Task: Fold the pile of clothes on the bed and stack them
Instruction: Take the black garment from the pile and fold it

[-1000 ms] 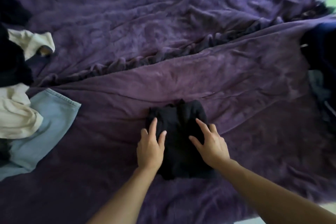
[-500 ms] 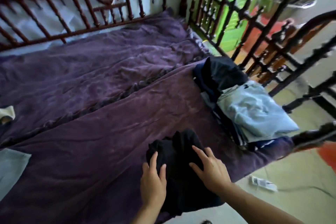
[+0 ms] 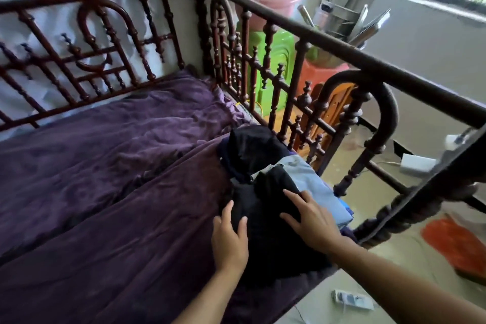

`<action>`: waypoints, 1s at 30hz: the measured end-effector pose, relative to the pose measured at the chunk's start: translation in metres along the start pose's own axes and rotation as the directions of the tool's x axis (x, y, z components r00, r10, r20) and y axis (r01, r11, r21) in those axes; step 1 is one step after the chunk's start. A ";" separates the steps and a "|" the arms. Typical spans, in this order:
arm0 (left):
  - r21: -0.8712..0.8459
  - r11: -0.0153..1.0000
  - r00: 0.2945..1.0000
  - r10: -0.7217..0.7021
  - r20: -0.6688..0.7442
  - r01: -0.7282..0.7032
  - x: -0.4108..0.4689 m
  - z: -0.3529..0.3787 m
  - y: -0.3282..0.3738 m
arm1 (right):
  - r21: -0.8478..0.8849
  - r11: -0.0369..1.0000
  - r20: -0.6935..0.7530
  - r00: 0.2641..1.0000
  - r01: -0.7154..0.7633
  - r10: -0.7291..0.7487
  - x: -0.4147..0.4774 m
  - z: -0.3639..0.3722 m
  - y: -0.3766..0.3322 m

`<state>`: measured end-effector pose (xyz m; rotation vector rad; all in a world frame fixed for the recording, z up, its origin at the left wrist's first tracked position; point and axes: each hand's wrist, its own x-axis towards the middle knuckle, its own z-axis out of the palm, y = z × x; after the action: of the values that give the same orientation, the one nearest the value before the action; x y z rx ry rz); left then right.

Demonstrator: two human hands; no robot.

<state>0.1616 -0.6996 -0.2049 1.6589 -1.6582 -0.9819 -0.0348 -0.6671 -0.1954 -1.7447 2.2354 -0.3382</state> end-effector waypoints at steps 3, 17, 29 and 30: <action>-0.043 0.999 0.999 0.018 -0.028 -0.019 0.047 0.021 0.024 | -0.036 0.999 -0.054 0.998 0.026 -0.028 0.052 -0.019 0.016; -0.022 0.999 0.992 -0.045 -0.117 0.043 0.282 0.137 0.028 | -0.227 0.974 0.022 1.000 0.001 0.005 0.326 0.010 0.079; 0.288 0.954 0.966 -0.151 0.208 0.087 0.250 0.164 -0.057 | -0.243 0.966 0.325 0.931 -0.086 0.165 0.308 0.099 0.107; 0.284 0.953 0.963 -0.168 0.211 0.104 0.243 0.157 -0.056 | -0.255 0.963 0.322 0.930 -0.092 0.174 0.303 0.092 0.103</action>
<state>0.0515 -0.9243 -0.3610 1.9200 -1.9246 -1.0920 -0.1642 -0.9373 -0.3415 -1.5967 2.1857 0.2561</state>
